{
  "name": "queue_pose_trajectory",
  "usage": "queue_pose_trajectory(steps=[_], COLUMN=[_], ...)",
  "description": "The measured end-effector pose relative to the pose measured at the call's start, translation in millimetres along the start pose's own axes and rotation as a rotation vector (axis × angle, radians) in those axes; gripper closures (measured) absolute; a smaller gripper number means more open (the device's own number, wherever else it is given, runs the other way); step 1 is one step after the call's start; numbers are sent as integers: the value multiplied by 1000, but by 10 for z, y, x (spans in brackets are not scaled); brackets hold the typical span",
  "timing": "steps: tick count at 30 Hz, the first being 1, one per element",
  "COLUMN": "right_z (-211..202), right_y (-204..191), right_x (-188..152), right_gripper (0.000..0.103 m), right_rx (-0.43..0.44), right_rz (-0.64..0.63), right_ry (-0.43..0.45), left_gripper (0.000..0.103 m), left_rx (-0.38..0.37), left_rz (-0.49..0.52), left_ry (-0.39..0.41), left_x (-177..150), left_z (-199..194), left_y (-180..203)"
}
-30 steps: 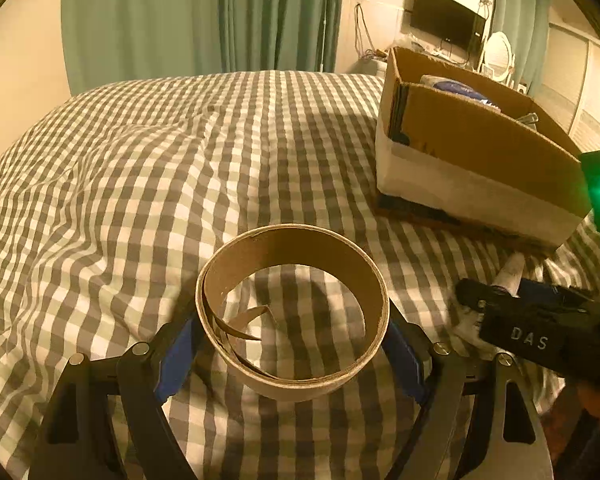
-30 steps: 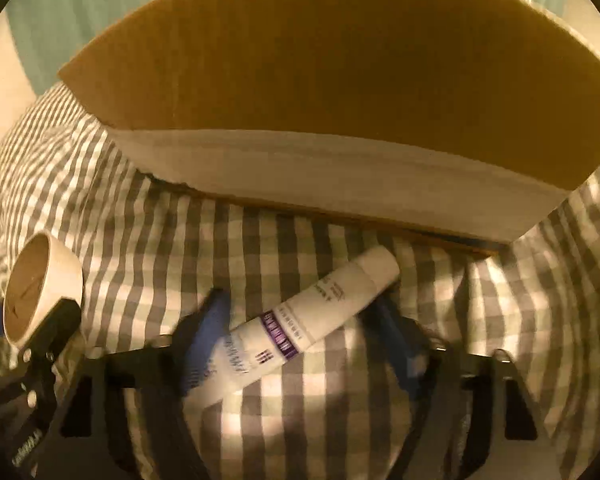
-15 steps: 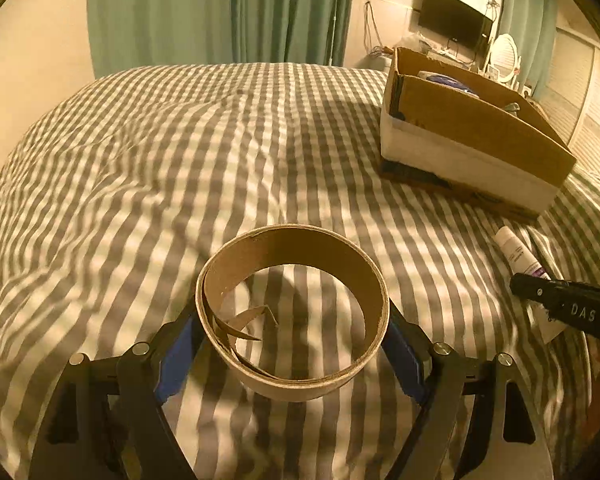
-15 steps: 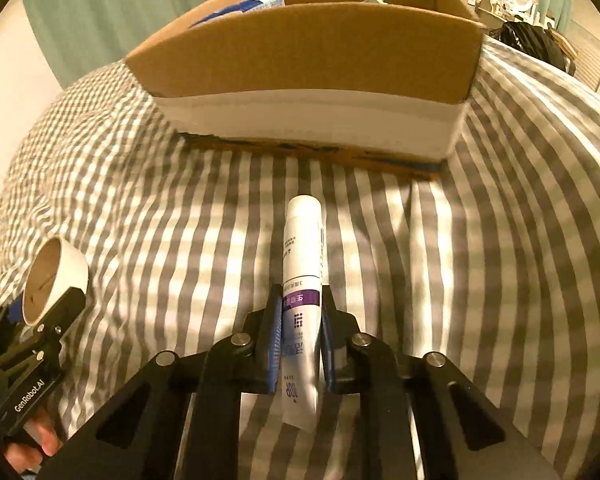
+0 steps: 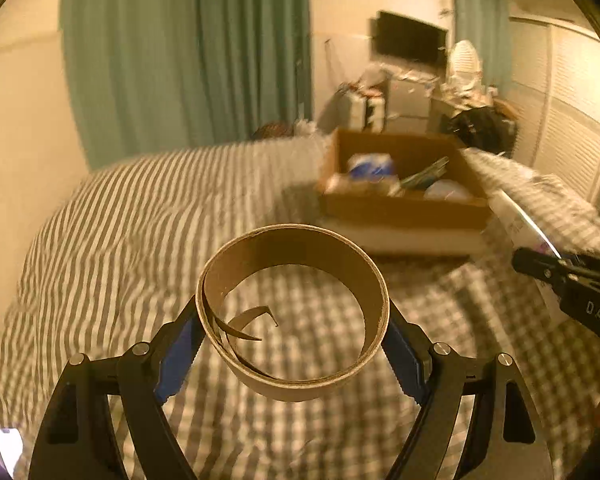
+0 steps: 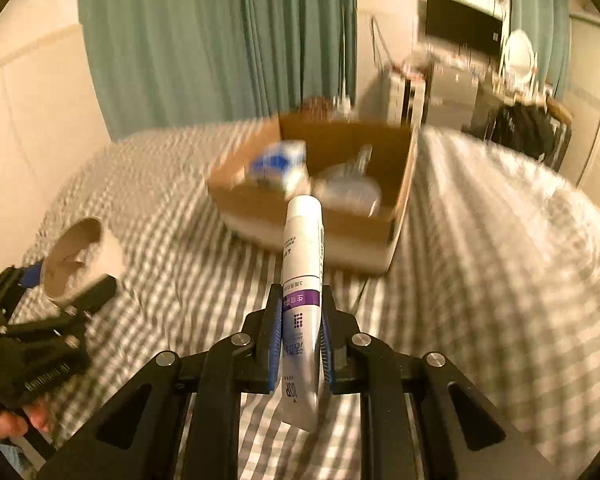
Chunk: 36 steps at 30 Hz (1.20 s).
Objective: Organize objects
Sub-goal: 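Carry tape roll and tube over the box and release both inside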
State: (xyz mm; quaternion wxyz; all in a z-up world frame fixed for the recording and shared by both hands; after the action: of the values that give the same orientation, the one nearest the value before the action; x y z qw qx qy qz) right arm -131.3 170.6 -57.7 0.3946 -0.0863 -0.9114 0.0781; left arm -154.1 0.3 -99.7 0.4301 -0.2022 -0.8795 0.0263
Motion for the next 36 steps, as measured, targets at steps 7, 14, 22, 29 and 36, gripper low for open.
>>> queue_pose_trajectory(steps=[7, 14, 22, 29, 36], right_z=[-576, -674, -414, 343, 1421], right_y=[-53, -16, 53, 241, 531], right_x=[726, 1374, 2168, 2472, 2120], right_gripper=[87, 87, 87, 87, 87], right_rx=[58, 84, 91, 97, 37], right_rz=[-97, -129, -103, -56, -55], right_ry=[131, 185, 229, 179, -40], left_gripper=[18, 18, 18, 18, 18], left_rx=[-89, -148, -66, -36, -90], left_rz=[55, 3, -26, 4, 13], left_ry=[115, 164, 188, 150, -10], left_x=[840, 1562, 2362, 2519, 2054], left_z=[-278, -236, 71, 728, 1804], left_y=[252, 147, -204, -105, 368])
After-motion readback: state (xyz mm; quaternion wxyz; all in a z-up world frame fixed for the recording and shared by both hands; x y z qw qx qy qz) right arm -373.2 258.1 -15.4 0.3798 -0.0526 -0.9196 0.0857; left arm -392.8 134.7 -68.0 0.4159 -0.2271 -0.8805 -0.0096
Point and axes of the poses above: each gripper's, at about its wrist camera, not at the fingertips, and z roughly the way its jaws point, y to its right, x to its top, the point moved 4 cm from there along z, roughly the way its jaws point, and after that the axes turned 14 degrees about z, right-handed, at the moved point
